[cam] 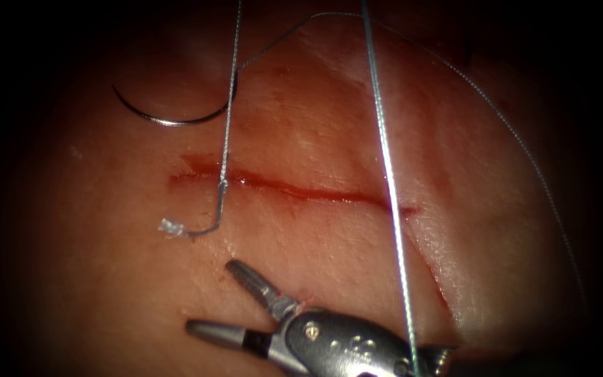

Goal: Wound Closure

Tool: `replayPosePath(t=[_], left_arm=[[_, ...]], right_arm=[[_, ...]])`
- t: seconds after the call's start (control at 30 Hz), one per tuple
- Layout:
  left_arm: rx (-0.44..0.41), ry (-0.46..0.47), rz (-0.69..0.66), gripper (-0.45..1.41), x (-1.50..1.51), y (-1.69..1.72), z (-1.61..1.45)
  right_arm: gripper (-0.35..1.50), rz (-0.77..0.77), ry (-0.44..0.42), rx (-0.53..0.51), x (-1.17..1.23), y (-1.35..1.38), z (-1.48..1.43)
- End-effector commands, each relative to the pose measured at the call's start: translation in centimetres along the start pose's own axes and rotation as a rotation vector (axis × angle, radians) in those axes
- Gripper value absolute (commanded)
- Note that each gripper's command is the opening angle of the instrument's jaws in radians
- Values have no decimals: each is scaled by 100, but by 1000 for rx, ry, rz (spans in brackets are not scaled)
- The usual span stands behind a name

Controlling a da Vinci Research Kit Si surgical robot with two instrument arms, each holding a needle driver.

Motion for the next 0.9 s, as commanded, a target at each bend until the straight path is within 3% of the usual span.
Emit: replayPosePath(t=[0.03, 0.3, 0.5, 0.63, 0.9], left_arm=[[3, 2, 7, -45, -3, -3, 14], [8, 16, 33, -45, -26, -3, 34], [-37, 41, -8, -45, -39, 27, 17], [-99, 76, -115, -45, -23, 35, -4], [-200, 146, -237, -45, 46, 42, -42]], right_arm=[[143, 6, -2, 6, -2, -6, -1], [140, 17, -4, 7, 11, -4, -9], [135, 29, -6, 13, 10, -2, -9], [120, 54, -13, 40, 11, 5, -13], [118, 85, -10, 19, 31, 50, -24]])
